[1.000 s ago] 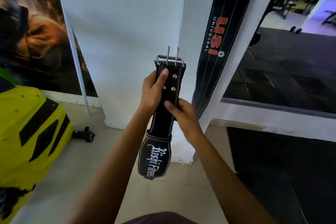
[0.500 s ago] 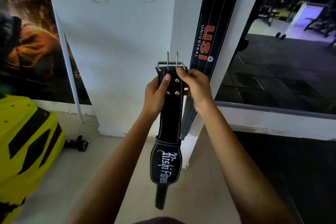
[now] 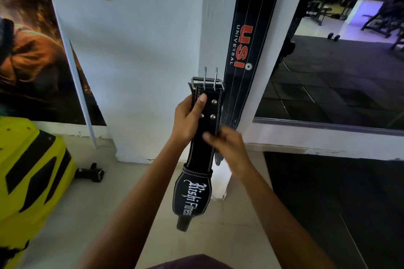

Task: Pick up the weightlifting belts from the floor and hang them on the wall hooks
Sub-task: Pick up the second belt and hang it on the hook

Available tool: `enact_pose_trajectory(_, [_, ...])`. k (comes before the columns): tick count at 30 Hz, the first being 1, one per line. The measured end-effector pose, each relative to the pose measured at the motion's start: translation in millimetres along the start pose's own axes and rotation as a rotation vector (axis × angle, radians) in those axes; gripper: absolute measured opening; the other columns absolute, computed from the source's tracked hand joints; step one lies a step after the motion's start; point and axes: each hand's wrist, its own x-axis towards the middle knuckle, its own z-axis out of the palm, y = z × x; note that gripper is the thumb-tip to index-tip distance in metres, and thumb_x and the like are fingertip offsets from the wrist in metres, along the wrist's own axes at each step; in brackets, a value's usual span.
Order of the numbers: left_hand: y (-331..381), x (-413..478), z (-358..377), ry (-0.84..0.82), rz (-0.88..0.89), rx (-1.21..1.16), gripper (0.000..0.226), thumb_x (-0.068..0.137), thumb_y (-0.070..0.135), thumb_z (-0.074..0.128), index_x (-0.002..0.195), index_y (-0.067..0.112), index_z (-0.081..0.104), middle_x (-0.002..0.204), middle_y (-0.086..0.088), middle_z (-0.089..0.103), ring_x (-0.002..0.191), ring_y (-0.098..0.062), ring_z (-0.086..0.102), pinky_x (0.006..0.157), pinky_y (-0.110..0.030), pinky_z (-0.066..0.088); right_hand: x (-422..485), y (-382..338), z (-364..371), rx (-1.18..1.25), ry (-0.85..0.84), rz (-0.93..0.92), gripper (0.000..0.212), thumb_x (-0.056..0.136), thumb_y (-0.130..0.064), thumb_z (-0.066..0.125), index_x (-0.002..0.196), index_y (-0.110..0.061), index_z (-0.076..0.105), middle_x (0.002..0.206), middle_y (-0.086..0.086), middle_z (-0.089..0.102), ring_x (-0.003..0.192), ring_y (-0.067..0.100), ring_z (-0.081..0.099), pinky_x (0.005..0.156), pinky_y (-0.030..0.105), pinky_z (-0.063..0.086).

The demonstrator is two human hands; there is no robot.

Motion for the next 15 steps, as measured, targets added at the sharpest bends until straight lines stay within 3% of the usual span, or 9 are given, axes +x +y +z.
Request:
enact_pose_trajectory(5, [6.1,-2.8,-2.0,-0.072,0.005,-0.074,0.025,0.097,0.021,0.05,0.111,0.006,0.065,0.1,-0.009,0.071,0.094,-0.018,0.069,0.081,-0.029,0.054,38.9,-46.2,-8.7,0.03,0.103,-0.139,0.003,0.089,-0.012,0.067,0.091,-0.011,0.066,0.082,0.004,0.07,0.078,0.012,0.069,0.069,0.025,0.057])
enact_pose_trajectory(10, [-7.8,-15.2,-28.1,-0.245,-0.101,-0.008,0.021,0.08,0.007,0.073,0.1,0.008,0.069,0.091,-0.009,0.072,0.083,-0.015,0.069,0.075,-0.027,0.055,41.8,-44.6,1.1,0.066,0.155,-0.196,0.015,0.088,-0.008,0.068,0.077,-0.016,0.062,0.062,-0.014,0.063,0.059,-0.005,0.059,0.063,0.014,0.049])
enact_pose_trajectory(13, [-45.6,-43.6,-41.9,-0.323,-0.162,0.215,0.029,0.074,0.015,0.079,0.102,0.011,0.071,0.095,-0.01,0.075,0.085,-0.019,0.071,0.074,-0.031,0.056,44.8,-47.5,-0.9,0.116,0.205,-0.21,0.019,0.087,-0.008,0.069,0.073,-0.019,0.061,0.054,-0.017,0.061,0.058,-0.004,0.057,0.065,0.015,0.049])
enact_pose_trajectory(15, [-64.6,-57.5,-46.1,-0.334,-0.182,0.283,0.034,0.071,0.024,0.08,0.102,0.013,0.071,0.096,-0.008,0.076,0.087,-0.023,0.072,0.079,-0.042,0.058,44.3,-51.6,-0.9,0.11,0.206,-0.237,0.021,0.087,-0.007,0.069,0.072,-0.018,0.06,0.051,-0.018,0.058,0.056,-0.004,0.054,0.066,0.017,0.049])
